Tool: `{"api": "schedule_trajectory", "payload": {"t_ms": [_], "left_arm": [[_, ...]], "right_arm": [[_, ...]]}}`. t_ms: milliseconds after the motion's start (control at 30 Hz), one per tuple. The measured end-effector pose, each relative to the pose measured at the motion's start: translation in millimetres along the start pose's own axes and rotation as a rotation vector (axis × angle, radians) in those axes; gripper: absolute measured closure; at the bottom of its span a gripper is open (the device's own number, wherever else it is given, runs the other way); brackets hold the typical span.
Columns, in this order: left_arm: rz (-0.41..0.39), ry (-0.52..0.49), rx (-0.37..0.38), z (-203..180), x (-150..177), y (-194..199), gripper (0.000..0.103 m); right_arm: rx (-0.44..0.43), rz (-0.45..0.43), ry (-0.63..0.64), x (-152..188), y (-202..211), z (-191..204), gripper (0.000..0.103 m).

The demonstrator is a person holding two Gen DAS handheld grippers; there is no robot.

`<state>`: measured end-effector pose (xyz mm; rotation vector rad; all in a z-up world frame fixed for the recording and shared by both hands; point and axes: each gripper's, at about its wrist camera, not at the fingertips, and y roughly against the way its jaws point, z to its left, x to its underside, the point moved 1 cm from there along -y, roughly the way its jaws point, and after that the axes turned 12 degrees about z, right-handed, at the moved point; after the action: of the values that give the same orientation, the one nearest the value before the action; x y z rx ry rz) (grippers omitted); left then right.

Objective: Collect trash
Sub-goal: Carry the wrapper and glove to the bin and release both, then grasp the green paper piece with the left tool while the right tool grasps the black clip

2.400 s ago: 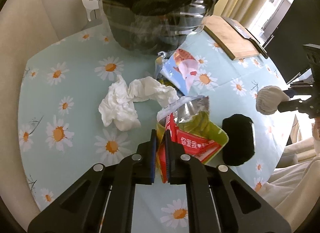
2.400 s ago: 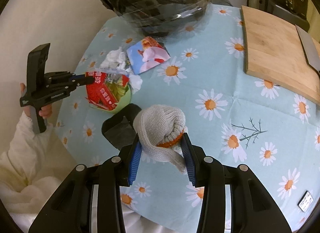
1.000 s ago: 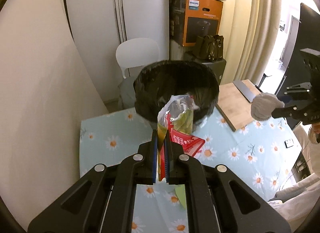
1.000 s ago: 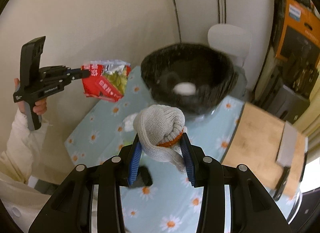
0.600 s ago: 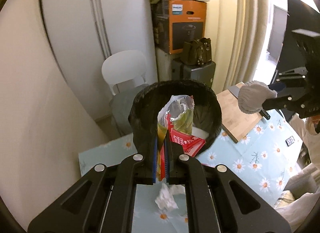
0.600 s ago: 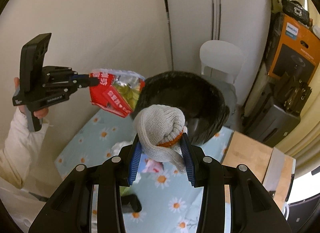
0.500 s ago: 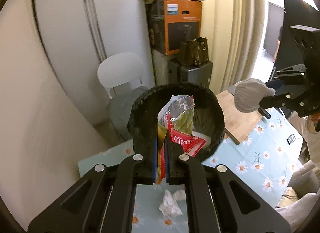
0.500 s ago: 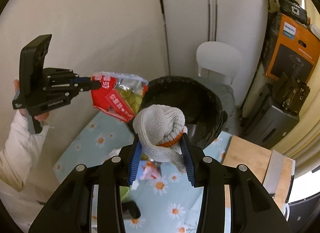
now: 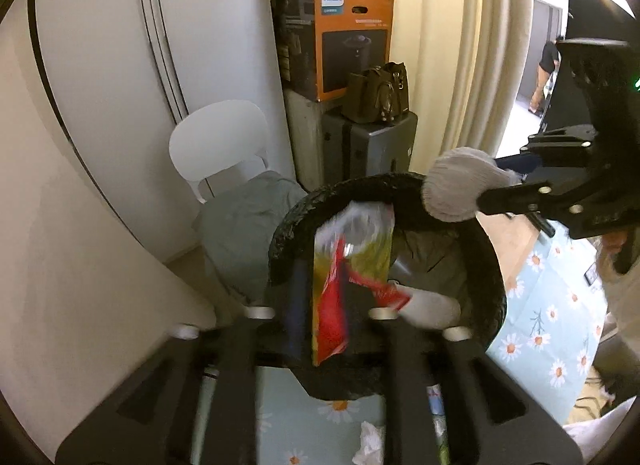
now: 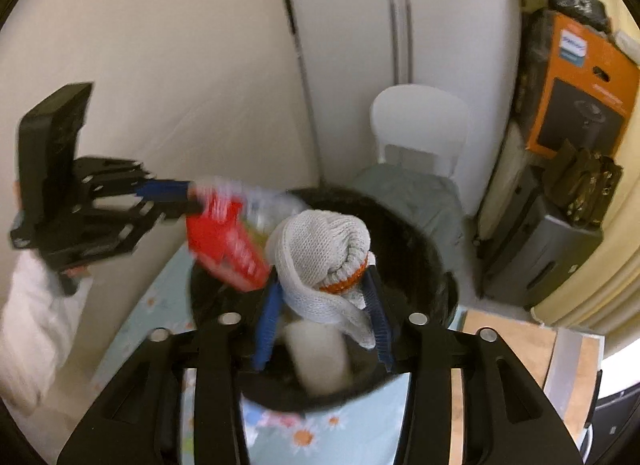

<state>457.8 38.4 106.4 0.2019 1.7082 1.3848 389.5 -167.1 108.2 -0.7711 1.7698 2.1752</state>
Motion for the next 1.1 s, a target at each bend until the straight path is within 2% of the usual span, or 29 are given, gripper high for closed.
{"api": "schedule_trajectory", "payload": {"t_ms": [33,67,100,167,667,867,1100], "left_arm": [[-0.01,0.014,0.002,2,1,0,0.021],[-0.025,0.028,-0.007,3,3,2,0.01],[-0.046,0.041,-0.006,5,7,5,0.006],[-0.062,0.057,0.002,6,16,11,0.006],[0.019,0.207,-0.08,1,98,31,0.006],[0.053,0.222,-0.112,-9,123,33,0.006],[0.08,0.237,-0.101,-19,144,30,0.006]], "right_arm": [[0.033,-0.003,-0.02,-1,-4,-4,0.034],[0.048,-0.008,-0.032,0,-5,-5,0.027],[0.05,-0.014,-0.045,2,-5,-7,0.026],[0.046,-0.009,-0.058,7,-5,-11,0.017],[0.03,0.09,0.03,60,10,13,0.016],[0.004,0.127,0.054,81,8,27,0.016],[-0.015,0.171,0.07,109,5,40,0.016]]}}
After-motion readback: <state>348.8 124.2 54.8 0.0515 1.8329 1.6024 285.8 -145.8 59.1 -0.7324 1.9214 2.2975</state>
